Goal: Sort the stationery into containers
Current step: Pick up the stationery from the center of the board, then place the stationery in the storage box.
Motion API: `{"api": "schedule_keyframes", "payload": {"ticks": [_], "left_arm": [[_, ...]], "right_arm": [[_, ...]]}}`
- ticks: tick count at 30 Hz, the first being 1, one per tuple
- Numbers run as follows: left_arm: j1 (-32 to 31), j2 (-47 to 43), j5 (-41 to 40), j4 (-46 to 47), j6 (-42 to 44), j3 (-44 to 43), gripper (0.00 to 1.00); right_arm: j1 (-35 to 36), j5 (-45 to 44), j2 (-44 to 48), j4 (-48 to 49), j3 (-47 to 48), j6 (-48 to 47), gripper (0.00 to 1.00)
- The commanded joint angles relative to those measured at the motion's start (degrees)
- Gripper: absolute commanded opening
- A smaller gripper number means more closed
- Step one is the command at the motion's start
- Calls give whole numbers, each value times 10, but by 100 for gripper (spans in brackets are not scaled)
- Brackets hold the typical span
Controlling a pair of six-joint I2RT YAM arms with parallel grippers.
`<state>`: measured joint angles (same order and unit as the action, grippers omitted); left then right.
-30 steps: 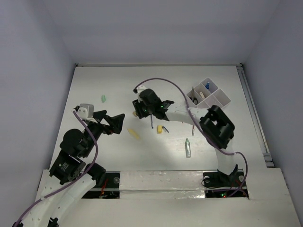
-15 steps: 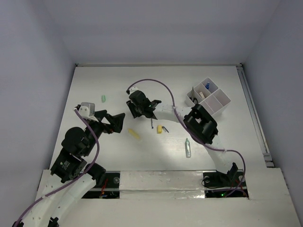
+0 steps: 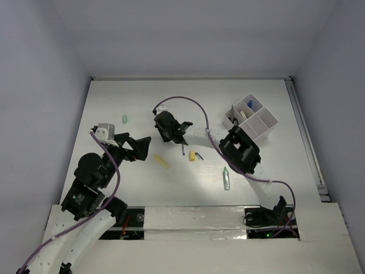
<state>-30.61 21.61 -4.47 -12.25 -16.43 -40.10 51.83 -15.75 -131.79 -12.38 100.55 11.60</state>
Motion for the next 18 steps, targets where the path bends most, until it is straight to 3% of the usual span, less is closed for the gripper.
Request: {"api": "schedule_keyframes", "payload": {"ticks": [1,8,13,18], "left_arm": [[4,4,17,28,0,-9,99],[9,-4,28,28,1,-9,99],[9,-17,39,31,2,-9,99],[14,-25,60,35,2,-9,99]], "right_arm": [[5,-79,50,19,-11,-1,1],[-52,-145,273,52,-187,-23,0],[-174,-161,471,22,-357,-10,0],[-293,-187,597,-18,-434,-12,0]]}}
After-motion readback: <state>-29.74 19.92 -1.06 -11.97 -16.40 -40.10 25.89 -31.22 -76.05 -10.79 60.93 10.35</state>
